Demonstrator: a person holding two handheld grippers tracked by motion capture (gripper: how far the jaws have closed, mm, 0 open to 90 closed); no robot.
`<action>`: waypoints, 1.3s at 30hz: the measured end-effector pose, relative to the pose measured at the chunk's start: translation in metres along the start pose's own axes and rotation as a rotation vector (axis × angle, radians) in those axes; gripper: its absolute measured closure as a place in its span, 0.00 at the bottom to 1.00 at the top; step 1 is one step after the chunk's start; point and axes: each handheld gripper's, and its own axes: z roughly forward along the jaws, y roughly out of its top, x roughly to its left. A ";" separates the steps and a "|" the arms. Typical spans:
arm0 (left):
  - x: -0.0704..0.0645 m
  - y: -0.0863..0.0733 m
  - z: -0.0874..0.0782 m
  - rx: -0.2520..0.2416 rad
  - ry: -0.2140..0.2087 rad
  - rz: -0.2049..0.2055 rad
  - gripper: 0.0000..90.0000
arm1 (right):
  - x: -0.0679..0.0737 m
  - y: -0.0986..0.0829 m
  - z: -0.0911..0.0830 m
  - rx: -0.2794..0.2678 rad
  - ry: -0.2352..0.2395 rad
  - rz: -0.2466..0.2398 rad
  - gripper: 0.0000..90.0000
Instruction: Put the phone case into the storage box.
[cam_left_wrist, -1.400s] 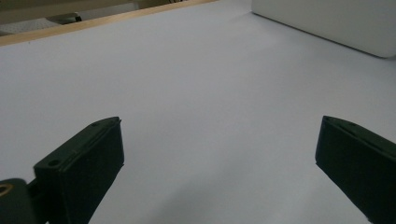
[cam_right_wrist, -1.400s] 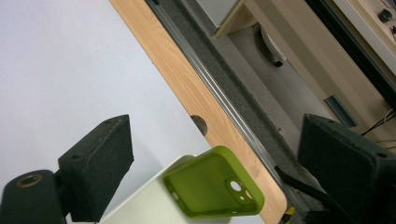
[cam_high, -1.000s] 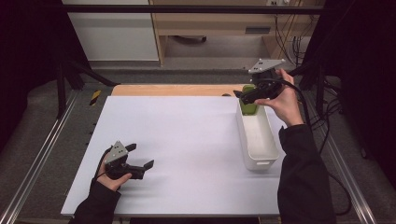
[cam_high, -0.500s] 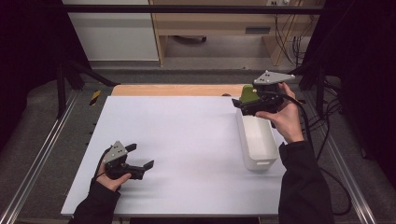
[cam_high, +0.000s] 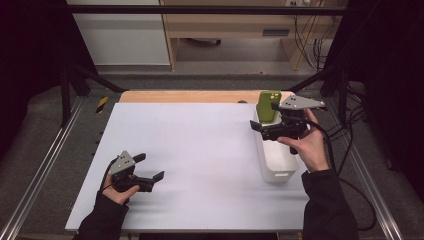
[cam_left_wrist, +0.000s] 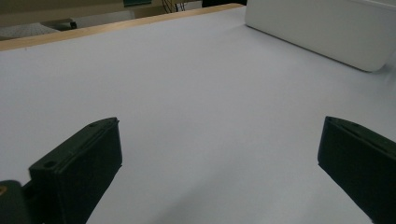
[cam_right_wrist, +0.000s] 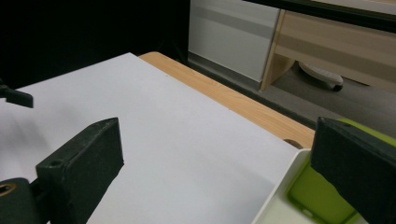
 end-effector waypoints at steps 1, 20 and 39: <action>0.000 0.000 0.000 0.001 0.000 0.000 0.00 | 0.001 -0.002 -0.001 -0.004 0.007 0.008 0.04; 0.000 0.001 -0.002 -0.020 -0.007 -0.005 0.00 | 0.015 -0.068 -0.027 -0.050 0.068 0.055 0.03; -0.001 0.002 -0.003 -0.035 -0.013 0.000 0.00 | 0.016 -0.120 -0.054 -0.055 0.055 0.070 0.02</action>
